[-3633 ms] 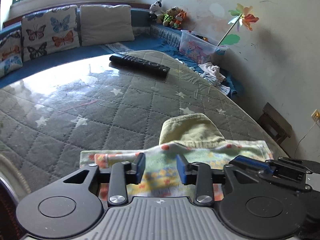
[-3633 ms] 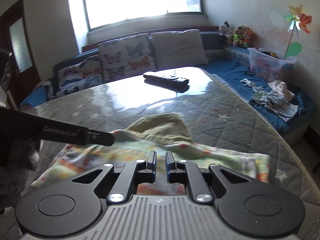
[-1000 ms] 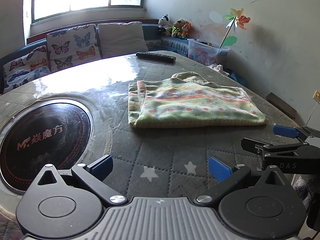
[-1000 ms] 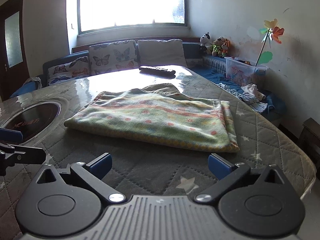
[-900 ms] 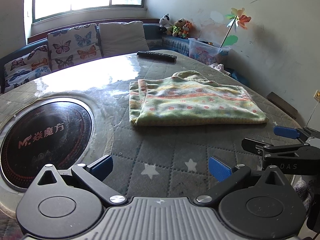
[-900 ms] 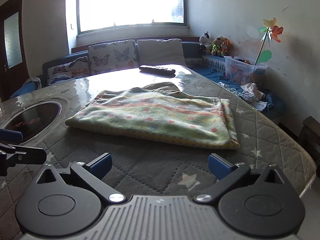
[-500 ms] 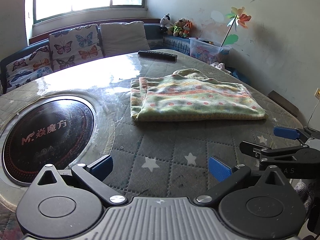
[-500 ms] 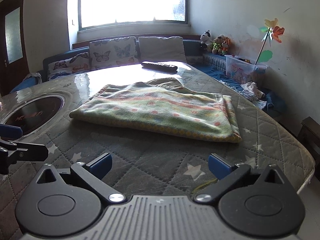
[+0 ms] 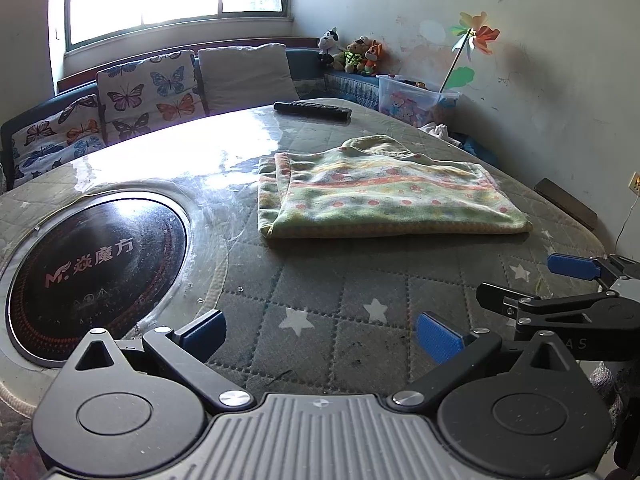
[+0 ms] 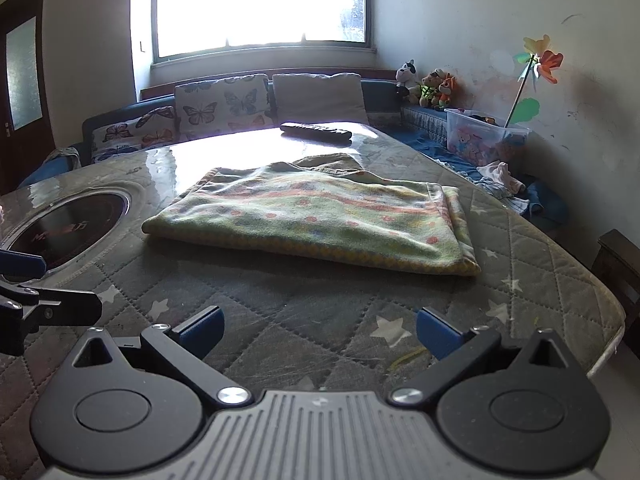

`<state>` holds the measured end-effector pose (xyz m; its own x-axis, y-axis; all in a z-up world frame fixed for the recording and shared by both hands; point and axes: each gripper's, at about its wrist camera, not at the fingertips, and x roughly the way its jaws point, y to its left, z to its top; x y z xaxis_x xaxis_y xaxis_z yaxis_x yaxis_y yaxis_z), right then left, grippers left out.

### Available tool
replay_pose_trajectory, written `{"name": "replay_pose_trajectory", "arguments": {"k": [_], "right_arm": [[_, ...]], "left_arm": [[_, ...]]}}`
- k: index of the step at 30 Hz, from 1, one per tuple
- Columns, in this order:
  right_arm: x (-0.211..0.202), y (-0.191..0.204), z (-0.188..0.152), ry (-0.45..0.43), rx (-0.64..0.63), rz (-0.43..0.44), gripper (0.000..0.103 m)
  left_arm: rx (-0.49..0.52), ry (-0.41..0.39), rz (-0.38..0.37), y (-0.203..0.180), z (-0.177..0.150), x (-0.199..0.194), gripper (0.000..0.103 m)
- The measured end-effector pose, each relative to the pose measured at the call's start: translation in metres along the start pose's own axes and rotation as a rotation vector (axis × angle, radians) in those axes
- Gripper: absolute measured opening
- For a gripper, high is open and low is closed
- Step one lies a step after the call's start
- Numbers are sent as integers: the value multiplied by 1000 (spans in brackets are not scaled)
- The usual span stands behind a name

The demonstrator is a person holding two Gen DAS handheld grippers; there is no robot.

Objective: Fold clothes

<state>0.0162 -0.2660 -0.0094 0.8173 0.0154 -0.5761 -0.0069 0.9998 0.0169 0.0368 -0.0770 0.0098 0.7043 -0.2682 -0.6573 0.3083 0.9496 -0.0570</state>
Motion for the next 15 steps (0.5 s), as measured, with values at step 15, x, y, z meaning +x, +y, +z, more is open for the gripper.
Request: {"name": "replay_pose_trajectory", "arguments": {"k": [15], "right_arm": [[3,0,-3,20,8,-7,103]], "left_arm": [[14,21,-1,-3,-2,4,103]]}}
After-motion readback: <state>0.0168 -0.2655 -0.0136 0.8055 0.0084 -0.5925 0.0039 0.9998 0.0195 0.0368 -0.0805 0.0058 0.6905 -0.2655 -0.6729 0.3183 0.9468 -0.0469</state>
